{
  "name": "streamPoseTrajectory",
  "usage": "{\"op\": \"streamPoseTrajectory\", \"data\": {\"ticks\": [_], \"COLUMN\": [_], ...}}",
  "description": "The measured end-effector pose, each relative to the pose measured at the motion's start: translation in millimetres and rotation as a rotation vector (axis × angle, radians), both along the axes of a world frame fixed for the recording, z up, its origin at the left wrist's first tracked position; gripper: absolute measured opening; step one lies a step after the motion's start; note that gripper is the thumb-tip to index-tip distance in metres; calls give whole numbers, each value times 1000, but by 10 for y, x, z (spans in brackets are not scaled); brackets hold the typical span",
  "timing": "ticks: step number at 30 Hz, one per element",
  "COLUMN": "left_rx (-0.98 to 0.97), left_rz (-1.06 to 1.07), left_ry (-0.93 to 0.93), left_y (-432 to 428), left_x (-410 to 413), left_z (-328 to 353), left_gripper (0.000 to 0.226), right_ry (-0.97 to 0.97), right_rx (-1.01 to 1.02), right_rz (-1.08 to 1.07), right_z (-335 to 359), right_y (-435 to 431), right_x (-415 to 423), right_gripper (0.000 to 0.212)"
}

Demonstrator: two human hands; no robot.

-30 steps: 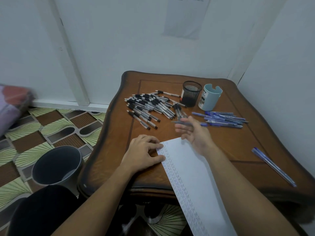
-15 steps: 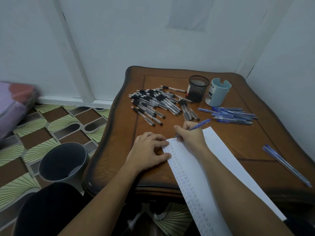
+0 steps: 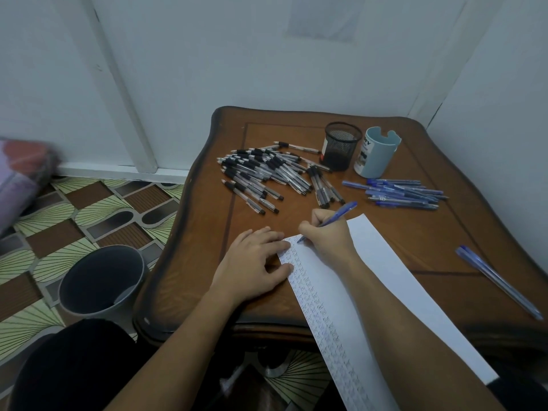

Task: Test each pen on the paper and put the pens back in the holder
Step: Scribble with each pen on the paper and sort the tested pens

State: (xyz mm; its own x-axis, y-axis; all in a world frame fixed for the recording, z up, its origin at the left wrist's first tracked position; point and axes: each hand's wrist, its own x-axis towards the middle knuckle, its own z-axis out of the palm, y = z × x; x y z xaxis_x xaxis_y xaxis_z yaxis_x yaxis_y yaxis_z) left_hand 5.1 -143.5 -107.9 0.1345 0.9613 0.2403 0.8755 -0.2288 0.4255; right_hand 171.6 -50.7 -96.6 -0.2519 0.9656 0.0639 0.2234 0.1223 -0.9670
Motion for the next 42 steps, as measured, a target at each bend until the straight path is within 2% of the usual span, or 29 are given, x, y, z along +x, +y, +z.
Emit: {"op": "streamPoseTrajectory", "data": {"ticks": [15, 21, 42], "left_rx": [-5, -12, -24], "left_rz": [6, 5, 1], "left_ry": [-3, -12, -6], "left_y": [-1, 0, -10], "left_x": [2, -3, -1], "left_z": [3, 19, 26], "left_gripper": [50, 52, 52], "right_ry": [17, -16, -33], "right_rx": [-19, 13, 39], "right_rz": [12, -3, -41], "right_z": [-36, -22, 33], "right_y": [19, -3, -34], "right_x": [8, -3, -3], "right_gripper": [47, 33, 40]}}
